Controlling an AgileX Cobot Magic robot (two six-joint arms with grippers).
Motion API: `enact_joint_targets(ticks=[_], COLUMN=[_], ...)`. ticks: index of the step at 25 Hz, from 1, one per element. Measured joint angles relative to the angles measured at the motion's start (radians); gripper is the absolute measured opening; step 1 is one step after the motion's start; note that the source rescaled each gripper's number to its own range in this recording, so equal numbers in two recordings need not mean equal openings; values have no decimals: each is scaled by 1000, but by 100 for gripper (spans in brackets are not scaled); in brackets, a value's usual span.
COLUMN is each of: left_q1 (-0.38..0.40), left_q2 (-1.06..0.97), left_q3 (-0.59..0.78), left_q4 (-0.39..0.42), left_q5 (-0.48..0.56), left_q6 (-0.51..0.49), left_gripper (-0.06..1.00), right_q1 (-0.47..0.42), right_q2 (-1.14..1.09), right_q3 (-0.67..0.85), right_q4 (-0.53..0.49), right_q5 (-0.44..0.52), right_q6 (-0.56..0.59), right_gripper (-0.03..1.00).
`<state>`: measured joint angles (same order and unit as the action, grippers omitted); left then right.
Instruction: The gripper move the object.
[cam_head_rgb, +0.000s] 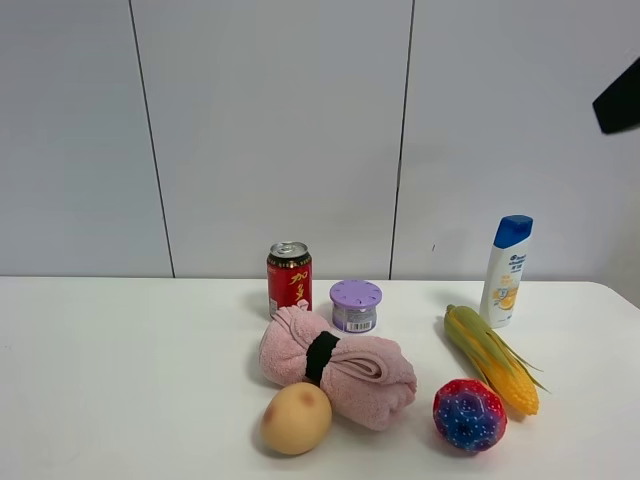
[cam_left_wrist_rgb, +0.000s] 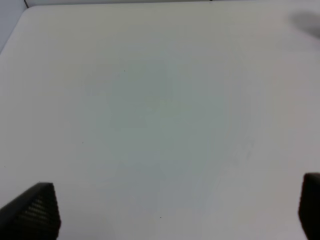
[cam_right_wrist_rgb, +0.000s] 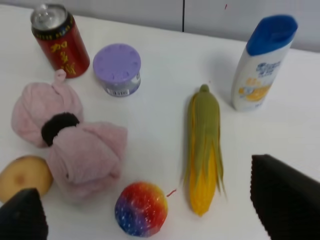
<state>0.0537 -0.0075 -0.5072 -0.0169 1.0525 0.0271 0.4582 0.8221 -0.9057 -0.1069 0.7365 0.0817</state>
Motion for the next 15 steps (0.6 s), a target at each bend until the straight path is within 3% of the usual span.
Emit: enact_joint_targets(ticks=[5,9,15], left_q1=[0,0,0], left_q2=[0,0,0], left_q3=[0,0,0], left_q4=[0,0,0], left_q5=[0,0,0], left_q6=[0,0,0], left_gripper=[100,100,100], right_q1=[2,-17,-203], right_q2=[3,5,6], right_q3=[-110,-122,-123], right_q4=[-35,-83,-135], right_q5=[138,184,184], right_q6=[-65,-82,-112], right_gripper=[52,52,52])
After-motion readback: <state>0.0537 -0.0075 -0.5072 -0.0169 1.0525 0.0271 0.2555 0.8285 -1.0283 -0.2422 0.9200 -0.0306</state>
